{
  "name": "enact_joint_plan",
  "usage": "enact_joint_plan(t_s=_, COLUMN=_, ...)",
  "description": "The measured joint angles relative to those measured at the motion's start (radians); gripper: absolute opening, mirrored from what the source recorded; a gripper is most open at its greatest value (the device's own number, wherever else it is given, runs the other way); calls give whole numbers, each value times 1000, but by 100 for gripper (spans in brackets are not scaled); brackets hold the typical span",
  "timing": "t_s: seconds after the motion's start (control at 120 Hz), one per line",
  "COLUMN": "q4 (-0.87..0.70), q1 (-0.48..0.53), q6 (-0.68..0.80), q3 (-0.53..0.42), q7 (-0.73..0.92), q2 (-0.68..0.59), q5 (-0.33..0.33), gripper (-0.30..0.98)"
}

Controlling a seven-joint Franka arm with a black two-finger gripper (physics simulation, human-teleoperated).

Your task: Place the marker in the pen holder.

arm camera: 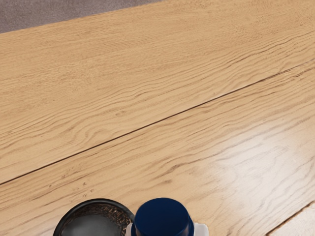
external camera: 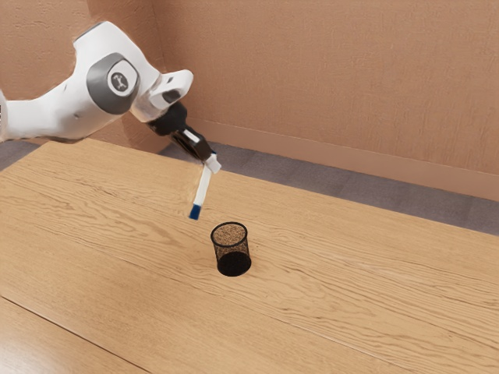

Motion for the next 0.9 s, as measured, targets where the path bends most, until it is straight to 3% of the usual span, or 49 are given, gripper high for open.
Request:
enact_joint_plan(t_s=0.133, q4=-10, q1=-46, q6=20, q3=-5, q7=126, q2=55, q5=-241, gripper=-9)
enact_joint_plan(t_s=0.275, q4=5, q1=23, q6=43, q3=-7, q7=254, q2=145, q5=-354, gripper=-7)
enact_joint_plan(t_s=0.467, q4=14, q1=32, q6=64, q3=-4, q7=391, q2=186, q5=-396, gripper=-5)
enact_joint_plan(t_s=0.9, q4=11, q1=49, q6=75, q3=1, q7=589, q2=232, q5=-403, gripper=-4)
